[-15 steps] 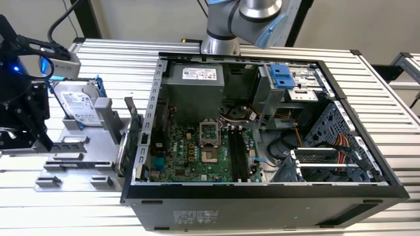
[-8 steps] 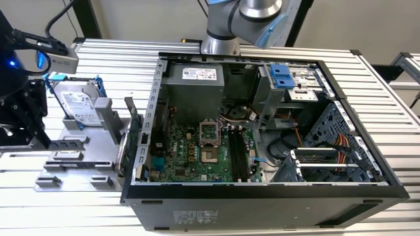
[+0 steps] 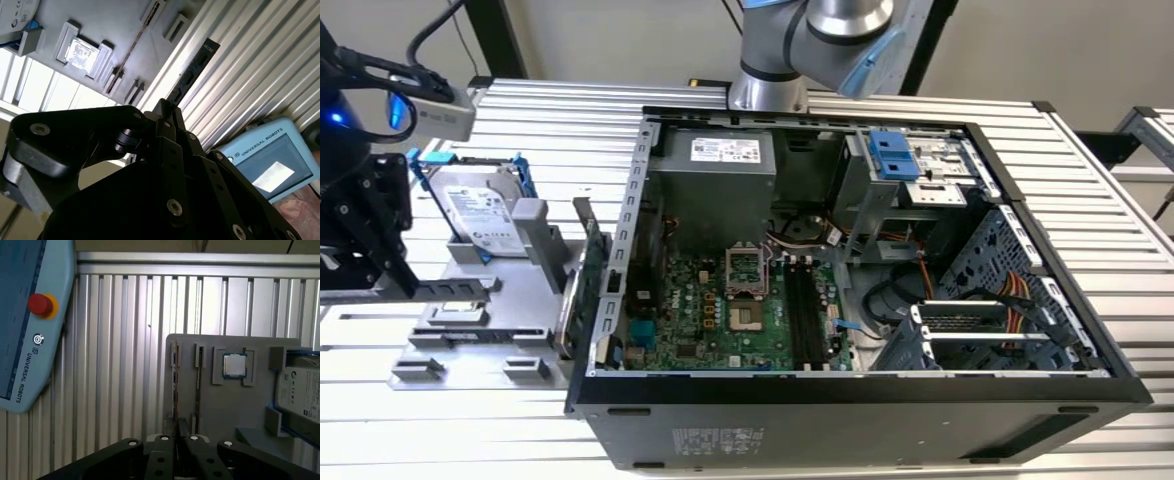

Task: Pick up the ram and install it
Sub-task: 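Pick up the ram and move it above insertion slot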

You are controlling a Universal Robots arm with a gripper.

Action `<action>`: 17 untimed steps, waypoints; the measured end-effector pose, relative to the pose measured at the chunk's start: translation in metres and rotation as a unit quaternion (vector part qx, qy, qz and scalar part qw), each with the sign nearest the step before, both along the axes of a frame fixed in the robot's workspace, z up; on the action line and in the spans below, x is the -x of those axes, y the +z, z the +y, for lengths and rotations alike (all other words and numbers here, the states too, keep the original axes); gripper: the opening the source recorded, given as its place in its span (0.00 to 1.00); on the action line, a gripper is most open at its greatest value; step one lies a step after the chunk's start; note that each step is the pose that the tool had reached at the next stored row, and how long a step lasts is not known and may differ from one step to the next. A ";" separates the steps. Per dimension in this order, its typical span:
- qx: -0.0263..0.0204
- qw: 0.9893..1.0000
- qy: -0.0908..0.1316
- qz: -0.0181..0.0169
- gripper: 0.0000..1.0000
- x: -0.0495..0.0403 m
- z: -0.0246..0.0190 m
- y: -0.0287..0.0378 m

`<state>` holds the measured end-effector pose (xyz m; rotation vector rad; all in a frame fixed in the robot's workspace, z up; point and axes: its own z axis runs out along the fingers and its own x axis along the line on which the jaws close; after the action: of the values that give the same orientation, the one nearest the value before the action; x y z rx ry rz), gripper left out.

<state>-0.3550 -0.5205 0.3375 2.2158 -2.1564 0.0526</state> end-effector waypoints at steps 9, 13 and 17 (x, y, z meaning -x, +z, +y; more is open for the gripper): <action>0.000 1.000 0.000 0.000 0.00 -0.0001 0.0000 0.0059; 0.000 1.000 0.000 0.000 0.00 0.0000 0.0000 0.0096; 0.000 1.000 0.000 0.000 0.00 0.0000 0.0000 0.0138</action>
<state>-0.3550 -0.5205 0.3513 2.2159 -2.1563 0.0526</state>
